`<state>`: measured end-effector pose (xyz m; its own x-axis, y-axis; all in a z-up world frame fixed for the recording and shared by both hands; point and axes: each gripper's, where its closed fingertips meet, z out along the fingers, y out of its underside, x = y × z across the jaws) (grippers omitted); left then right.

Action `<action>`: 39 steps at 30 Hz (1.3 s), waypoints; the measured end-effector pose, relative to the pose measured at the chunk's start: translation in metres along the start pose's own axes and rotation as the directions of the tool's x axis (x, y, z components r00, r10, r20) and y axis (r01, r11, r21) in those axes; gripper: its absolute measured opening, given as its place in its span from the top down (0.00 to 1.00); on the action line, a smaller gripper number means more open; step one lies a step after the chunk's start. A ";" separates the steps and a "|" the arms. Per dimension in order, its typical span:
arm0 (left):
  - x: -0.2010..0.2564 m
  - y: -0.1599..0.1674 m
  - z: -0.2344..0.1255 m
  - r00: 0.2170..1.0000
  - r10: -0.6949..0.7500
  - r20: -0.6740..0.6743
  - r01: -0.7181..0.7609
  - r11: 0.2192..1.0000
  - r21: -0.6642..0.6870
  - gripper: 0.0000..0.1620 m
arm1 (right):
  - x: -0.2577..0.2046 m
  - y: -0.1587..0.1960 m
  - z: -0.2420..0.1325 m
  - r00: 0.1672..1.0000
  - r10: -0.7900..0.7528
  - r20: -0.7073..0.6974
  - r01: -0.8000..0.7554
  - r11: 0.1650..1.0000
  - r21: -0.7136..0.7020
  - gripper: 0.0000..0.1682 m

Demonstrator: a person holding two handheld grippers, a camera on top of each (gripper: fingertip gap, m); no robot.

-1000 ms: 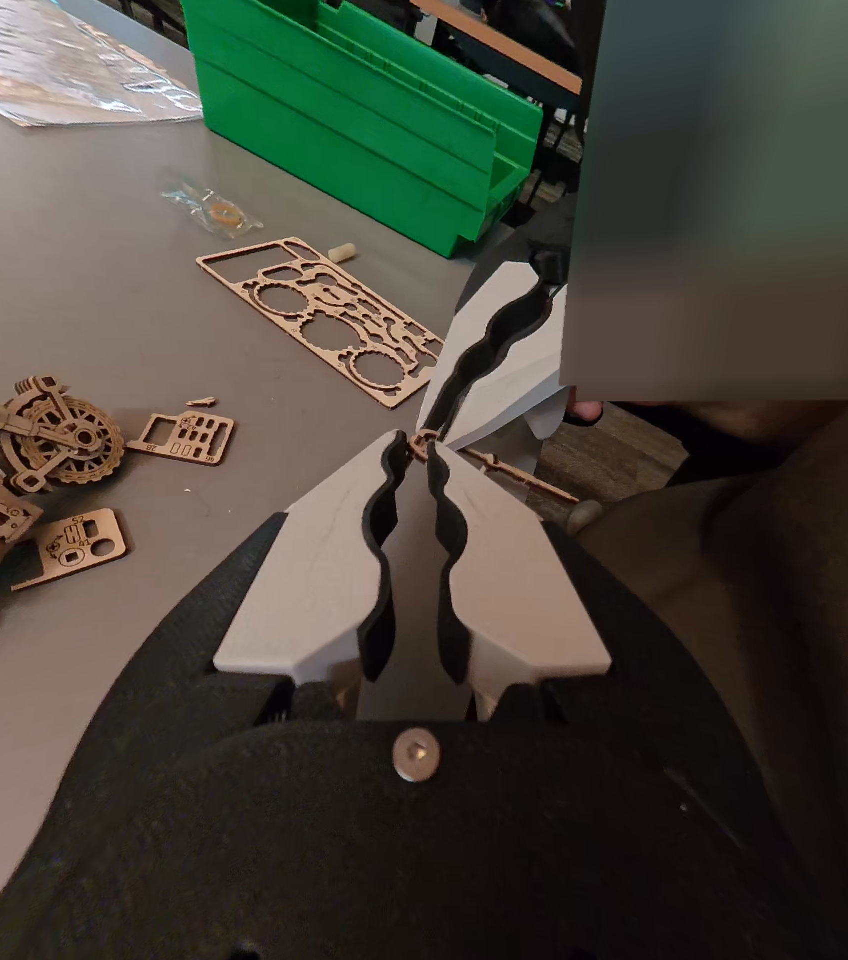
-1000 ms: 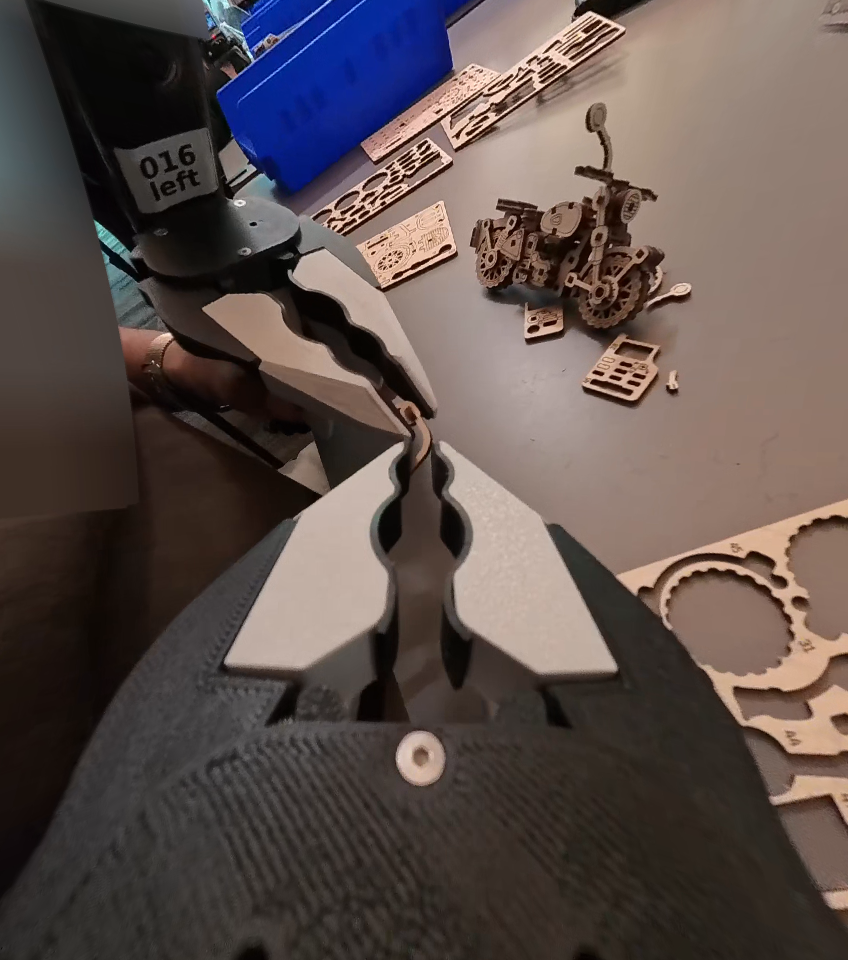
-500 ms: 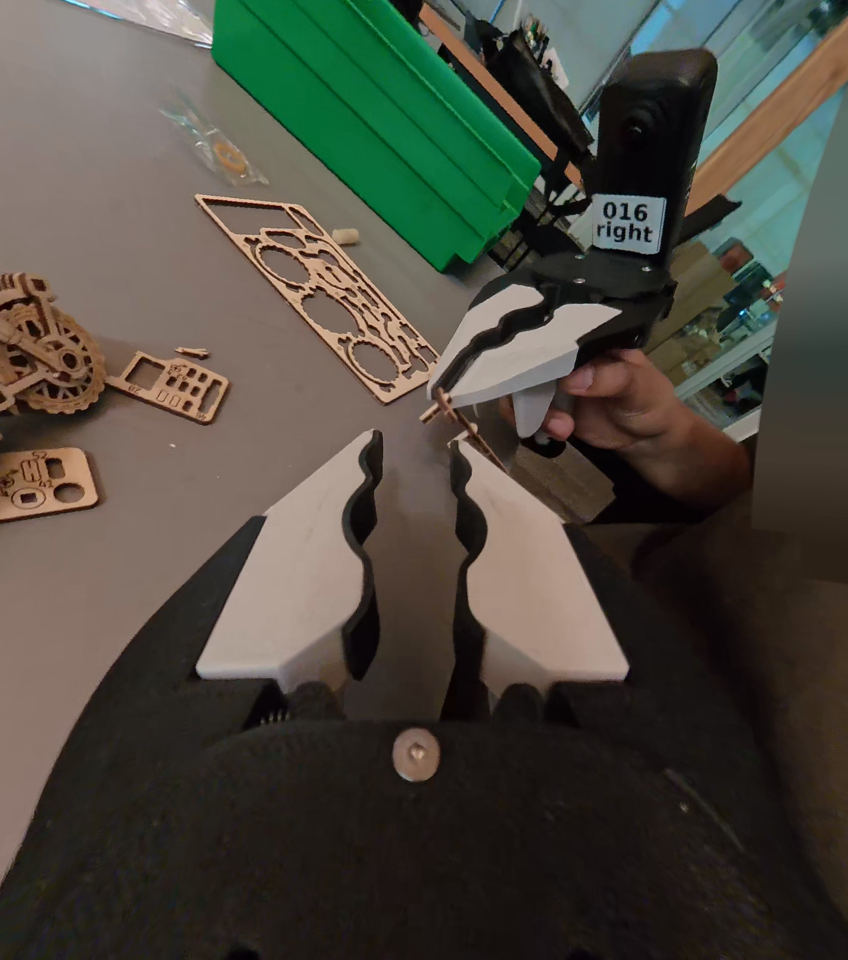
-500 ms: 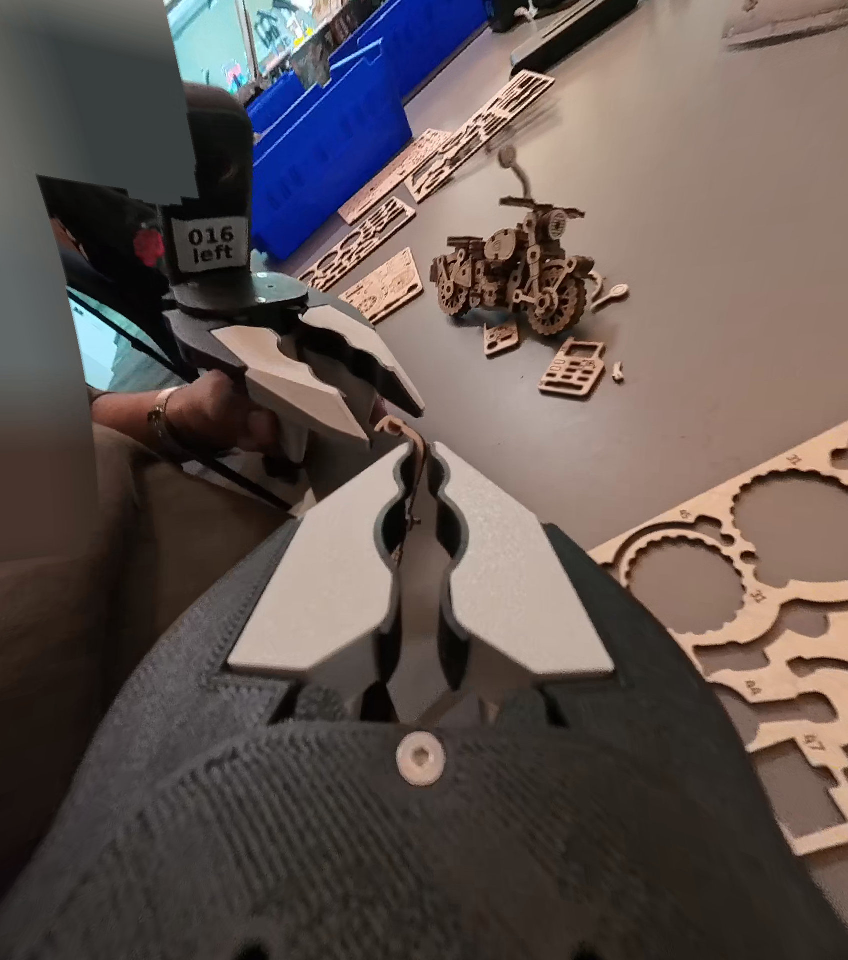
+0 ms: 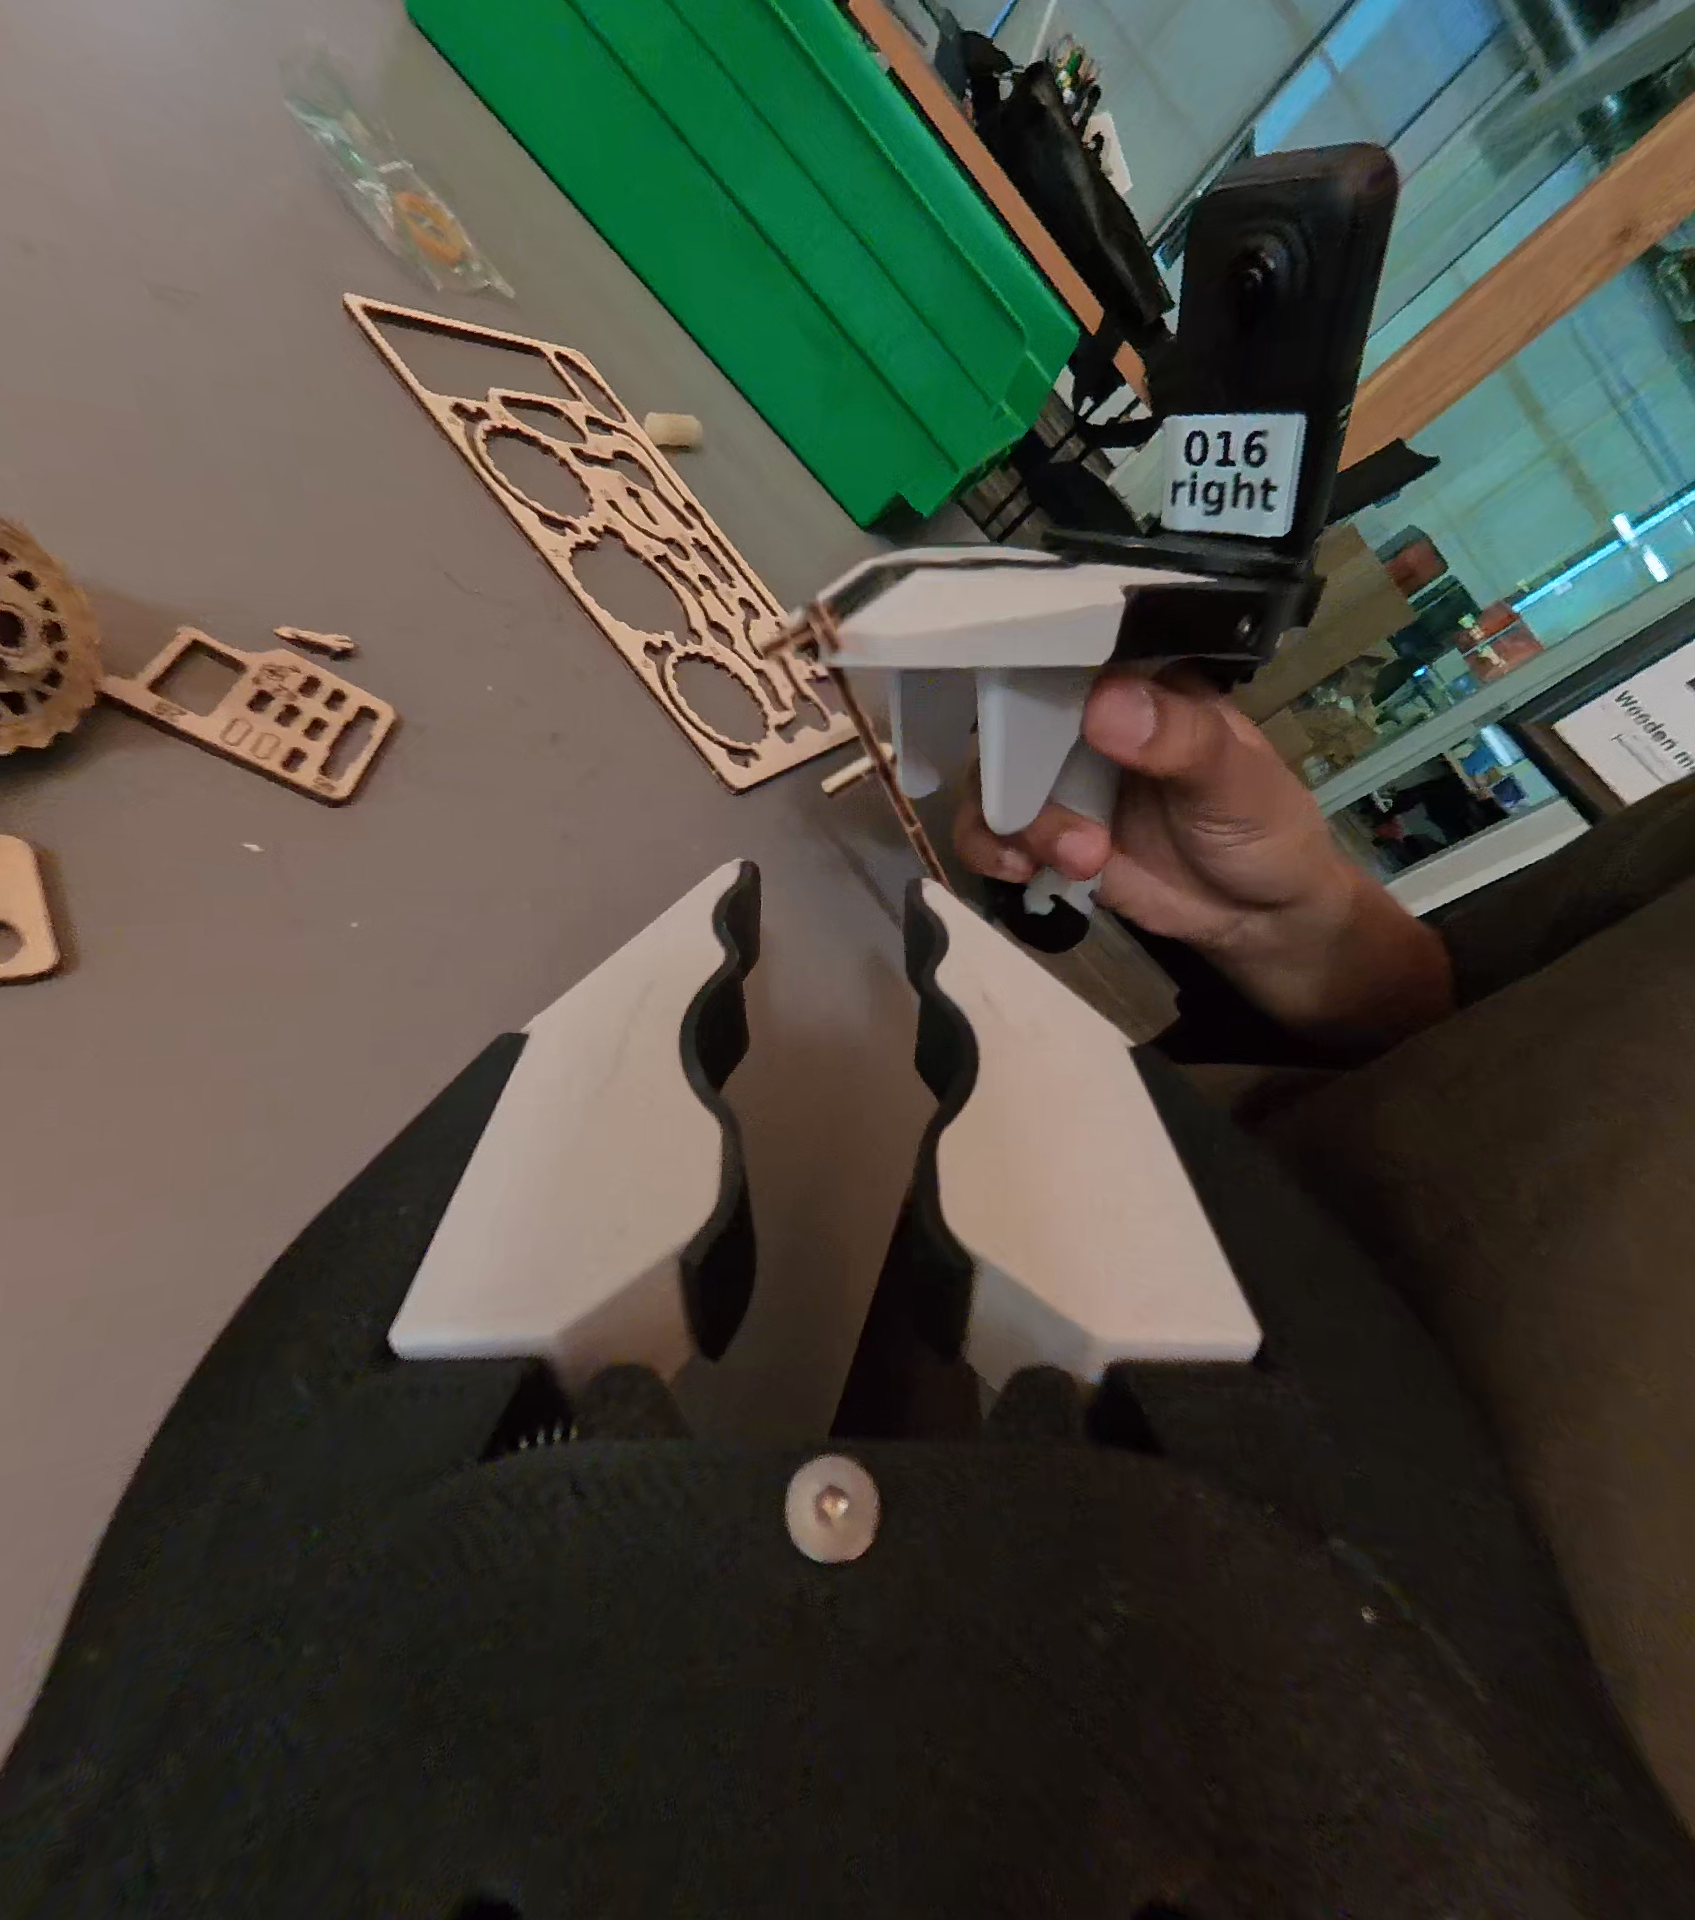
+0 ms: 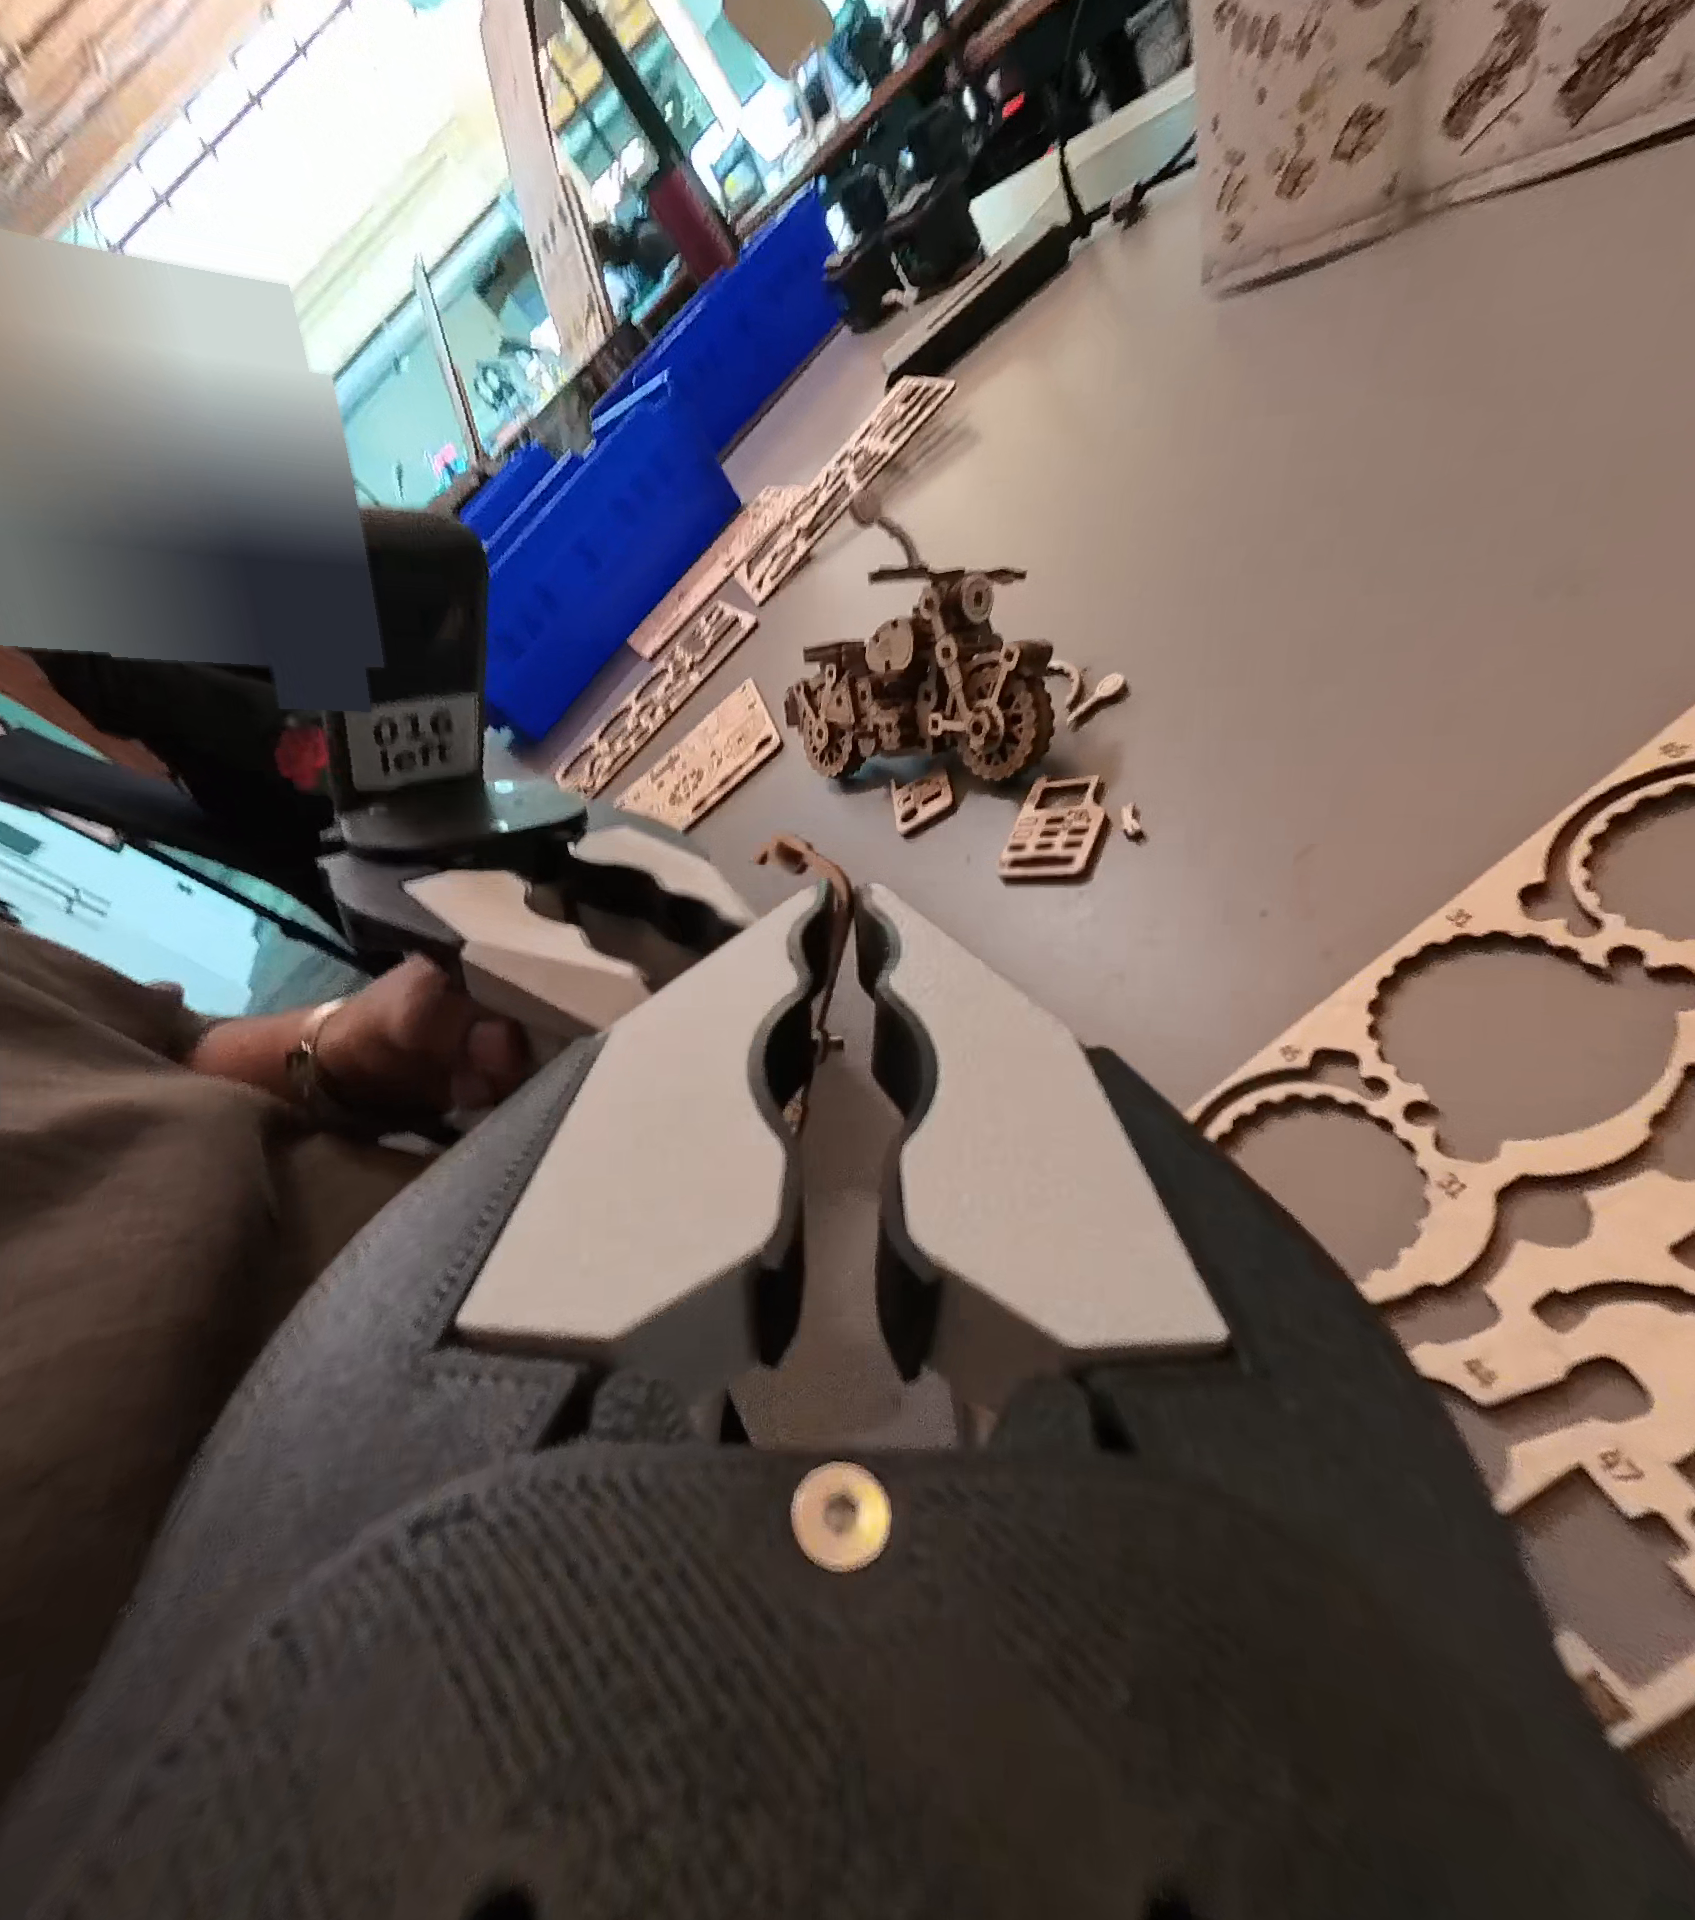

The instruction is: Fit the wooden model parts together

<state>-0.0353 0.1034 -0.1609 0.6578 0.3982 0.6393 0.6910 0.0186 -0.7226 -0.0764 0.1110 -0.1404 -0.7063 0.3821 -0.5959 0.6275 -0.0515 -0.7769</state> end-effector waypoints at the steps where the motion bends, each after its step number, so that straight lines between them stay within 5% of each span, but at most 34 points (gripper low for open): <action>1: 0.003 0.000 0.002 1.000 -0.019 -0.015 0.019 1.000 0.003 0.84 | 0.000 -0.003 0.000 1.000 0.023 0.004 -0.023 0.999 0.027 0.99; 10: 0.022 -0.003 0.007 0.936 -0.288 -0.203 0.299 0.954 0.025 0.85 | -0.012 -0.013 0.008 0.989 0.134 0.060 -0.142 0.979 0.146 0.99; 18: 0.008 -0.001 0.002 0.951 -0.286 -0.118 0.294 0.954 0.053 0.99 | -0.015 -0.010 0.017 0.998 0.069 0.006 -0.069 0.986 0.150 0.99; 32: -0.010 -0.004 -0.011 0.941 -0.332 -0.067 0.335 0.942 0.039 1.00 | 0.000 -0.001 0.011 0.994 0.110 -0.002 -0.110 0.991 0.082 0.90; 36: -0.012 -0.002 -0.015 0.938 -0.343 -0.059 0.342 0.939 -0.018 1.00 | -0.004 -0.007 0.002 0.993 -0.116 -0.004 0.116 0.993 0.023 0.92; 39: -0.011 0.008 -0.014 0.947 -0.321 -0.027 0.317 0.943 -0.106 1.00 | 0.003 -0.005 -0.002 0.861 -0.504 -0.060 0.492 0.858 -0.150 0.90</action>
<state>-0.0331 0.0860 -0.1701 0.4091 0.3459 0.8444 0.8914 0.0465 -0.4509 -0.0804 0.1143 -0.1380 -0.9053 0.4105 -0.1094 0.2401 0.2819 -0.9289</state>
